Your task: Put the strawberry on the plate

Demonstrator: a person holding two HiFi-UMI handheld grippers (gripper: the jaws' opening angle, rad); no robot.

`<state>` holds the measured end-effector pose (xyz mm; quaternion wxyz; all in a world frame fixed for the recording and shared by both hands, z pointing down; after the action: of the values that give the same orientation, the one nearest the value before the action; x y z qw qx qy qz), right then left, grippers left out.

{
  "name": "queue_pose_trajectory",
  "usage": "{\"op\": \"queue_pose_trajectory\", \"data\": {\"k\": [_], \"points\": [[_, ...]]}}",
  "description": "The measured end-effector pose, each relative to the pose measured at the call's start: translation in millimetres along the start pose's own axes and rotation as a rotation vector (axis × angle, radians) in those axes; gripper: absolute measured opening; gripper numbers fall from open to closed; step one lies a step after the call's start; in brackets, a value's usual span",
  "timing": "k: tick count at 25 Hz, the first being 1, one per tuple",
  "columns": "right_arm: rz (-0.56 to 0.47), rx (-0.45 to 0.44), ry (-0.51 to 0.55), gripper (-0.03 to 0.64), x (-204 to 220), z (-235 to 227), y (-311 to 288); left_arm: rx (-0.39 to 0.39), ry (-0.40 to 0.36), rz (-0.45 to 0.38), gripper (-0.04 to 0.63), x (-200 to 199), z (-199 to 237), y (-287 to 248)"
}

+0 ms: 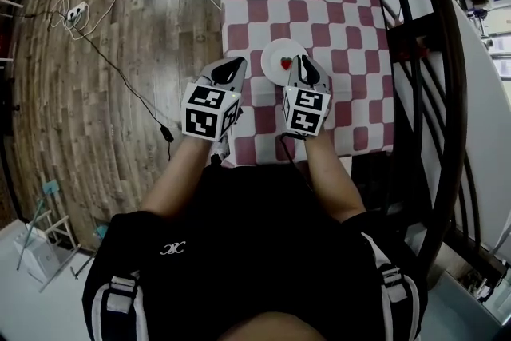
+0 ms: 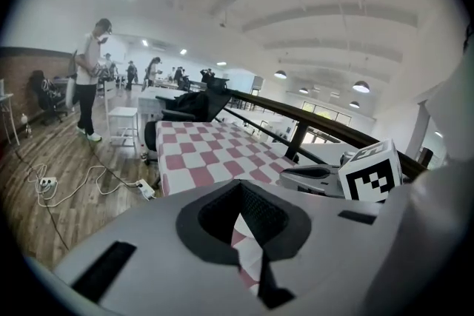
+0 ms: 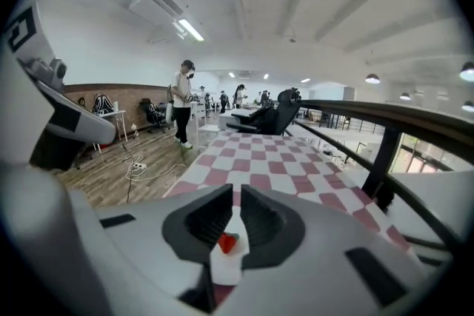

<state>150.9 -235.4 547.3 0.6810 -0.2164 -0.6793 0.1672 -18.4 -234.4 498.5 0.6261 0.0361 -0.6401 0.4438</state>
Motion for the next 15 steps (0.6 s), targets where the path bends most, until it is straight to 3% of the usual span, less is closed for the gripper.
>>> {"op": "queue_pose_trajectory", "data": {"k": [4,10,15], "points": [[-0.096,0.016,-0.016,0.014,-30.1,4.2,33.4,0.021,-0.035,-0.039,-0.009,-17.1,-11.5,10.7],[-0.273,0.02,-0.019,0.014,-88.4,15.5,95.8,0.06,-0.082,-0.125,-0.009,-47.9,-33.0,33.0],[-0.353,0.031,0.006,0.012,-113.0,24.8,133.7,0.082,-0.113,-0.186,-0.009,-67.9,-51.9,49.3]]}}
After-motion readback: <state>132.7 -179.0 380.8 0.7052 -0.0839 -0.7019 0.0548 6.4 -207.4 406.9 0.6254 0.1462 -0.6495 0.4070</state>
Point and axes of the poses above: the fingertips, and each gripper's own axes: y backward along the fingers, z to its left, x out of its underside, the point moved 4 cm from there along y, backward along the fingers, and after that the axes turned 6 degrees about -y, right-handed, at the moved point
